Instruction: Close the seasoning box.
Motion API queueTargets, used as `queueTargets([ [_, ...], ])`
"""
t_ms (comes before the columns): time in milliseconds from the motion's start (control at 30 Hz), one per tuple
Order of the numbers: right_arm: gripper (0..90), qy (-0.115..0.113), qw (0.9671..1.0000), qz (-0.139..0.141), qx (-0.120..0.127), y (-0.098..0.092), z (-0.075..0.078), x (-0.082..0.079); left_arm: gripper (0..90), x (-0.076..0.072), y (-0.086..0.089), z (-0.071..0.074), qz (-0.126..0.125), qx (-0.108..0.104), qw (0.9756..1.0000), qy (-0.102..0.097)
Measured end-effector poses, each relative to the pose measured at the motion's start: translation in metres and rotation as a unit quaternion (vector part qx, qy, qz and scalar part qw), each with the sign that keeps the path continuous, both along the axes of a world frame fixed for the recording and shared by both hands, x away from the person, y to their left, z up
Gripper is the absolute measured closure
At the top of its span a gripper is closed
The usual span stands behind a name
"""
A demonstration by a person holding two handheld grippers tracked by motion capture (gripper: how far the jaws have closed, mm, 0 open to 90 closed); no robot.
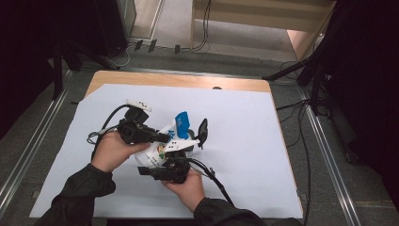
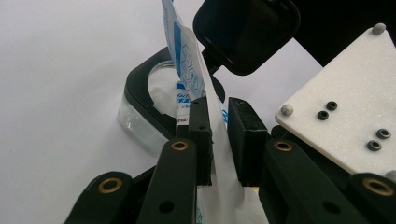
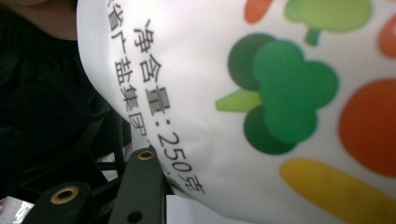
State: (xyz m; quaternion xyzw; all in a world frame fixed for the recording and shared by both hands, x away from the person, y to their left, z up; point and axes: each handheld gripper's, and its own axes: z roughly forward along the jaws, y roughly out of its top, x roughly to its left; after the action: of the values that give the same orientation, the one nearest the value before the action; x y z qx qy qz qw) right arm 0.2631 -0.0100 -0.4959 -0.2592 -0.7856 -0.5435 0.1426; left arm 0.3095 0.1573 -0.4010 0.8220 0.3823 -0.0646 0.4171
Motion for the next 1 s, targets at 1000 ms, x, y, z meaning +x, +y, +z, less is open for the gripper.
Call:
queueTargets([
  [1000,64.0,0.006,0.9999,0.0,0.008,0.0006,0.0025,-0.0001,75.9,-0.0006,-0.0011,0.0025,0.0,-0.004,1.0,-0.005],
])
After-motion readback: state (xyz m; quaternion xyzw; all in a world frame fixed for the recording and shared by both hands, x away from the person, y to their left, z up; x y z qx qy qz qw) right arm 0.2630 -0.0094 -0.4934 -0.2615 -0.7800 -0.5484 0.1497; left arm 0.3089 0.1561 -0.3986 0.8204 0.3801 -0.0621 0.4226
